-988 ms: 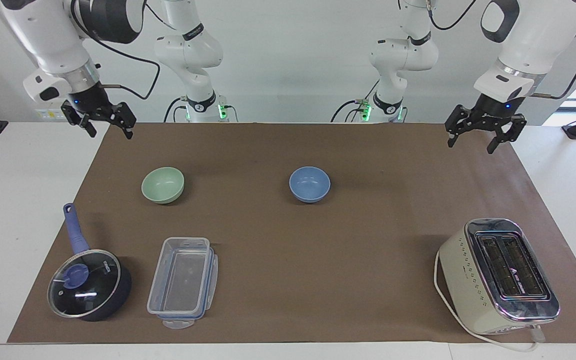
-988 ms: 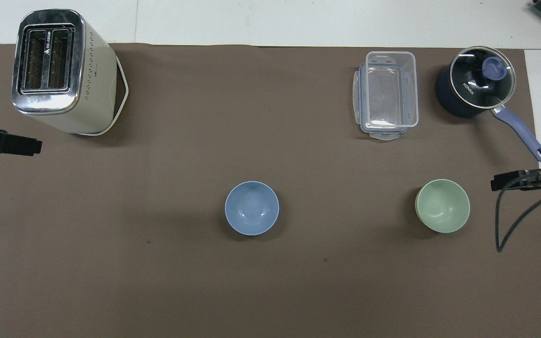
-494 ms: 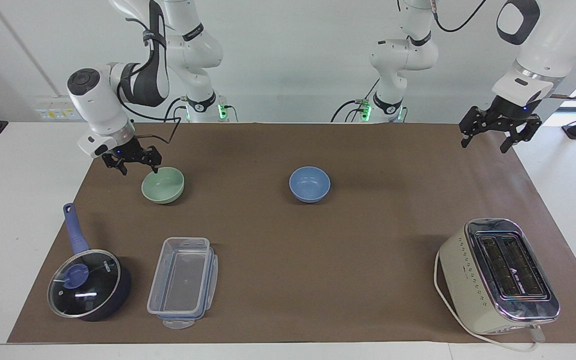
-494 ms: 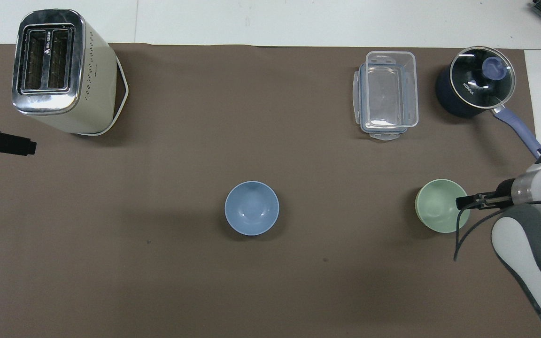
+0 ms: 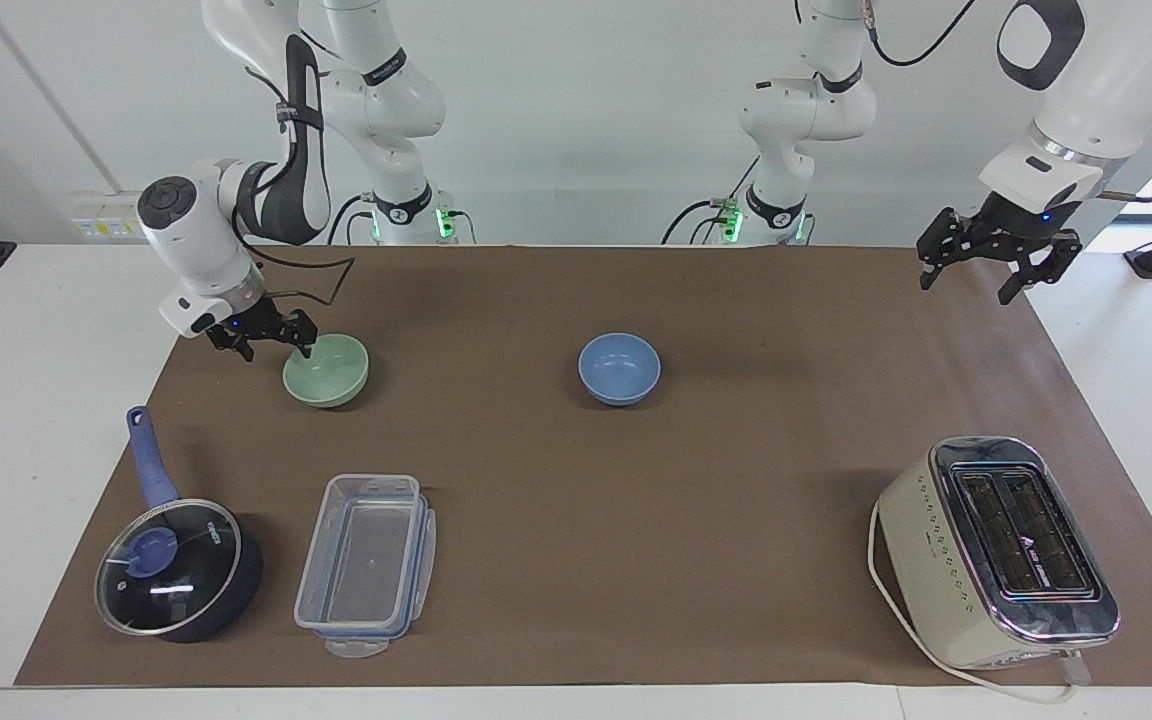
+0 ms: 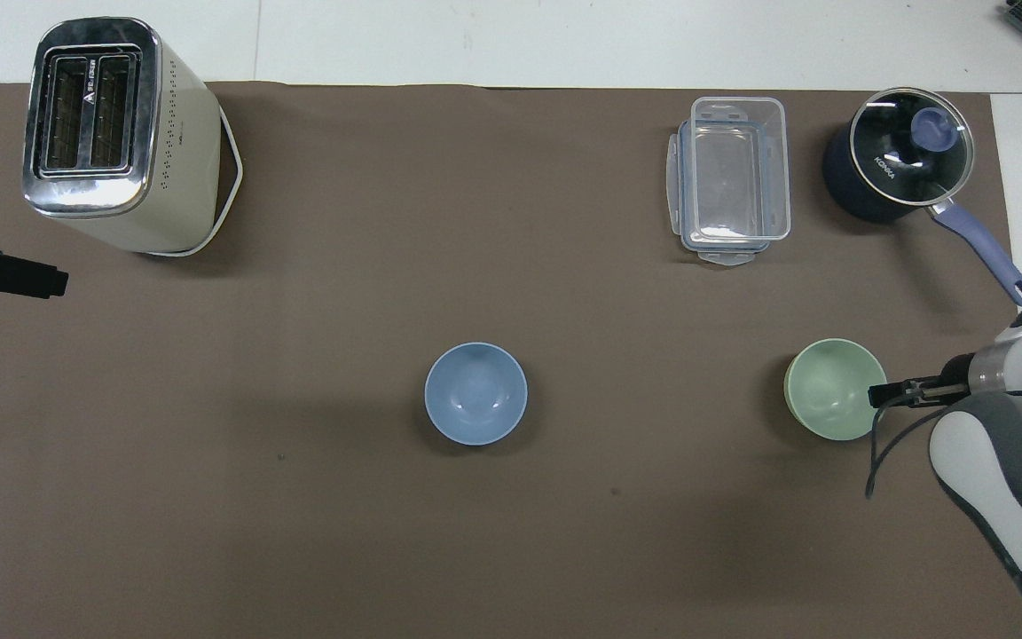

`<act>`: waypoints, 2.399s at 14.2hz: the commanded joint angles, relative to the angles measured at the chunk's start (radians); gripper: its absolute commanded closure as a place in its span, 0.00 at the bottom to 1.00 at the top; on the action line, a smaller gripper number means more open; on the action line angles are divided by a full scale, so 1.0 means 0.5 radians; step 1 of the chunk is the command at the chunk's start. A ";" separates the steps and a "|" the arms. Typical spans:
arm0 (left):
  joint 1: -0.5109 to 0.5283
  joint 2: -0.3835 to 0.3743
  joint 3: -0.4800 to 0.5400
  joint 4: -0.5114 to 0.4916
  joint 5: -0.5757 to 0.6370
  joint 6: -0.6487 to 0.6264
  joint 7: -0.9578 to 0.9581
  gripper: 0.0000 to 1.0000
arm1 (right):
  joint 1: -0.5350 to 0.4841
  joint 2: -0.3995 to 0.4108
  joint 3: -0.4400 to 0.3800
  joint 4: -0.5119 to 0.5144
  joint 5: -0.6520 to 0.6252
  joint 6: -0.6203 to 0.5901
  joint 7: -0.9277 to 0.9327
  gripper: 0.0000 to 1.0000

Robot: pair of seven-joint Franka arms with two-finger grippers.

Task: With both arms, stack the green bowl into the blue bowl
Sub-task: 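Reach the right gripper to the pale green bowl rim and grasp it, then carry the green bowl over the blue bowl with the right gripper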

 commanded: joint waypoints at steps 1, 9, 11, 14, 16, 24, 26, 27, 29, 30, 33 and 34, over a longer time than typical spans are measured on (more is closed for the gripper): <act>0.043 -0.029 -0.022 0.017 0.031 -0.094 0.049 0.00 | -0.023 0.002 0.013 -0.022 0.060 0.045 0.002 0.21; 0.040 -0.063 -0.022 -0.042 0.031 -0.067 0.040 0.00 | 0.002 0.070 0.013 0.051 0.134 0.064 0.078 1.00; 0.040 -0.063 -0.022 -0.042 0.031 -0.061 0.040 0.00 | -0.020 0.098 0.013 0.201 0.131 -0.061 0.027 1.00; 0.040 -0.063 -0.022 -0.039 0.031 -0.058 0.040 0.00 | 0.002 0.052 0.022 0.462 0.131 -0.451 -0.010 1.00; 0.040 -0.063 -0.022 -0.042 0.031 -0.058 0.040 0.00 | 0.011 0.036 0.053 0.655 0.134 -0.708 -0.007 1.00; 0.040 -0.063 -0.022 -0.039 0.031 -0.055 0.043 0.00 | 0.470 0.052 0.222 0.935 0.229 -1.023 0.777 1.00; 0.040 -0.063 -0.022 -0.039 0.031 -0.055 0.043 0.00 | 0.627 0.064 0.222 0.938 0.238 -0.989 1.019 1.00; 0.040 -0.063 -0.022 -0.039 0.031 -0.055 0.043 0.00 | 0.716 0.091 0.222 0.938 0.274 -0.961 1.175 1.00; 0.040 -0.063 -0.022 -0.042 0.031 -0.055 0.043 0.00 | 0.906 0.143 0.222 0.941 0.311 -0.860 1.379 1.00; 0.040 -0.063 -0.022 -0.039 0.031 -0.055 0.043 0.00 | 0.992 0.168 0.222 0.941 0.312 -0.799 1.458 1.00; 0.040 -0.063 -0.022 -0.042 0.031 -0.055 0.043 0.00 | 1.121 0.208 0.222 0.941 0.470 -0.691 1.508 1.00; 0.037 -0.063 -0.022 -0.042 0.031 -0.055 0.043 0.00 | 1.179 0.235 0.222 0.941 0.498 -0.658 1.551 1.00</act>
